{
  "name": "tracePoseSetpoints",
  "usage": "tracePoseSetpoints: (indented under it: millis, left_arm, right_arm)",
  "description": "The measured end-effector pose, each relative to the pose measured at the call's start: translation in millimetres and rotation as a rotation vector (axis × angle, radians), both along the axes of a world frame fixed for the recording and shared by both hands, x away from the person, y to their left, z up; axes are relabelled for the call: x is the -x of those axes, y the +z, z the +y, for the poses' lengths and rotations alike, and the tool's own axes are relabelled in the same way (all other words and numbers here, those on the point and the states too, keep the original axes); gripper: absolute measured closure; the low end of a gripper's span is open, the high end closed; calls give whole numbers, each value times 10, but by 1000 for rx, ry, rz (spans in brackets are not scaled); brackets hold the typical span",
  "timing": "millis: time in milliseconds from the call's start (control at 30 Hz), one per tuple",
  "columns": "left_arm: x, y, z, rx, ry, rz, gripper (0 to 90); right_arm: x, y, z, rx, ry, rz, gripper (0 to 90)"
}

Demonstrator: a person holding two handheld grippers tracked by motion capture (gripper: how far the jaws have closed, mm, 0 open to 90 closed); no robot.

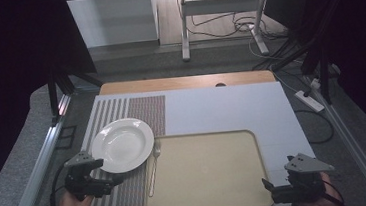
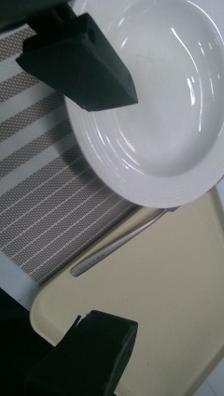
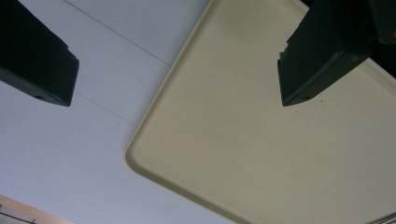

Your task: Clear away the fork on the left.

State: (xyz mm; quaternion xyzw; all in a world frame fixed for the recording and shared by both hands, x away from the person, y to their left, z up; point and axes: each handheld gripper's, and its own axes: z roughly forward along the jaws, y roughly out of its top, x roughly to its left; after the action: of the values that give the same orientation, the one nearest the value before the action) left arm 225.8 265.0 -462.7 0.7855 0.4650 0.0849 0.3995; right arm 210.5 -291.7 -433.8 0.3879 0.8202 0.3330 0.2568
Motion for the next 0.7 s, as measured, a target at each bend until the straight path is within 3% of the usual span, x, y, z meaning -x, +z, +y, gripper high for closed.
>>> tracePoseSetpoints:
  millis: [367,700]
  left_arm:
    - [140,-28,124,0,31,15,0]
    - [257,-54,230,26,59,23,0]
  right_arm:
    - [-1,-2,7,2,0,0,0]
    - [-2,-2,7,5,1,1,0]
